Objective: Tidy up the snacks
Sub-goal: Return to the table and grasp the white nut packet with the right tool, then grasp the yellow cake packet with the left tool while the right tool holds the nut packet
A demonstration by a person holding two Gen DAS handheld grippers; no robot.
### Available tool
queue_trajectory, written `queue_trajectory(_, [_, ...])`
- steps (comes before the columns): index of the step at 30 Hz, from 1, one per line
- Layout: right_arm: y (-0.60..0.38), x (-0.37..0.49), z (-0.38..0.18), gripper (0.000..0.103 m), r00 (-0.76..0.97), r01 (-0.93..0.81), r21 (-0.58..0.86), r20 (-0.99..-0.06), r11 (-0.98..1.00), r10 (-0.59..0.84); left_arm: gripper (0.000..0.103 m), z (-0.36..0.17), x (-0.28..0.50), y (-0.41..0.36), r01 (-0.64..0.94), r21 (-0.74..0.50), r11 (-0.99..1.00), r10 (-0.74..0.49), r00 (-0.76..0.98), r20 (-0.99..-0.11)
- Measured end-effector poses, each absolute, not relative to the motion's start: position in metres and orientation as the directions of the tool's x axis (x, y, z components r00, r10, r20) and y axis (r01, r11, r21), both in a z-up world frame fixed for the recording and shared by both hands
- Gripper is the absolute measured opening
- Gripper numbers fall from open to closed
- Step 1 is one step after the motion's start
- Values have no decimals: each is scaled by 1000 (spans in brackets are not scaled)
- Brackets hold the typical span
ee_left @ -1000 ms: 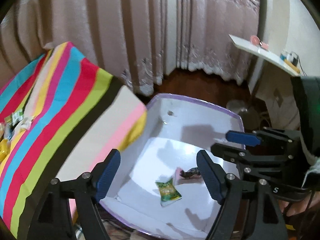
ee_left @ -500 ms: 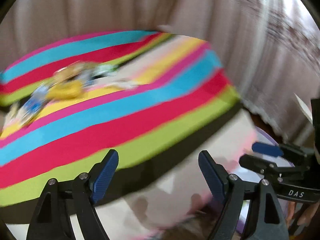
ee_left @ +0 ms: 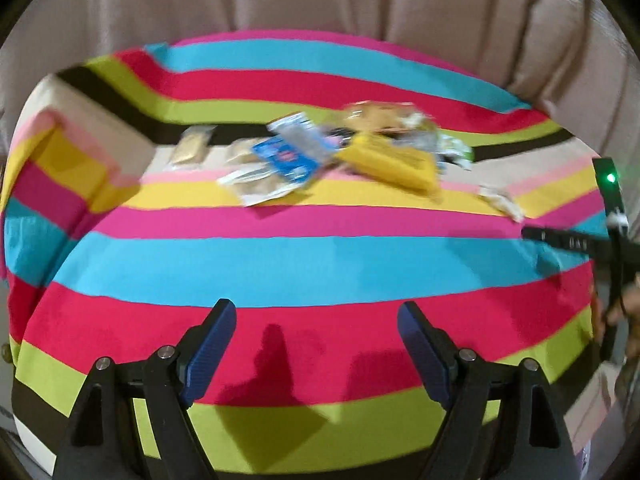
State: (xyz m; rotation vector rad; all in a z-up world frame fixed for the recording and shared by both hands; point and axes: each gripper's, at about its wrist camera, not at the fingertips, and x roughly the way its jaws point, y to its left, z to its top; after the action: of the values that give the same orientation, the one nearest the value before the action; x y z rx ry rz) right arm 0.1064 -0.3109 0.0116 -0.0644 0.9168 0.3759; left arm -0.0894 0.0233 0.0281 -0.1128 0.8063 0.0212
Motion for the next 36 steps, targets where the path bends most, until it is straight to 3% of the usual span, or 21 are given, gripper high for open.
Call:
queue_trajectory(3, [-300,141,10,83,529,-419,71,-791,905,307,84,23,-84,42,-62,-105,992,-36,678,-735])
queue_trajectory(9, [-285,181,3,85,459,-528,54,-822,848,338,84,19,-63,68,-44,-150,988,-88,638,-765])
queue_trajectory(10, [-284,182,3,83,458,-532,54,-821,845,341,84,20,-60,72,-54,-157,986,-86,639,-764])
queue_trajectory(13, [-285,172,4,53,504,-534,27,-792,845,344,84,21,-47,81,-83,-173,981,-79,646,-759])
queue_trajectory(15, [-287,162,3,48,531,-502,19,-782,865,326,84,17,-32,83,-90,-167,982,-71,640,-765])
queue_trajectory(27, [-270,78,5,47,554,-440,136,-737,888,388,84,8,63,70,-67,-64,996,-8,627,-779])
queue_trajectory(28, [-266,70,6,47,558,-436,133,-736,890,383,81,7,64,68,-82,-37,996,22,622,-783])
queue_trajectory(29, [-264,65,5,47,553,-435,150,-733,888,395,63,7,61,66,-91,-25,996,37,623,-782])
queue_trajectory(31, [-262,52,5,47,548,-428,180,-727,885,413,38,9,46,67,-108,-23,994,52,644,-763])
queue_trajectory(33, [-263,36,6,47,544,-422,202,-723,884,425,0,11,26,76,-111,-106,988,-5,670,-743])
queue_trajectory(36, [-264,17,5,47,533,-426,227,-720,876,446,0,18,-8,85,-128,-126,984,1,705,-710])
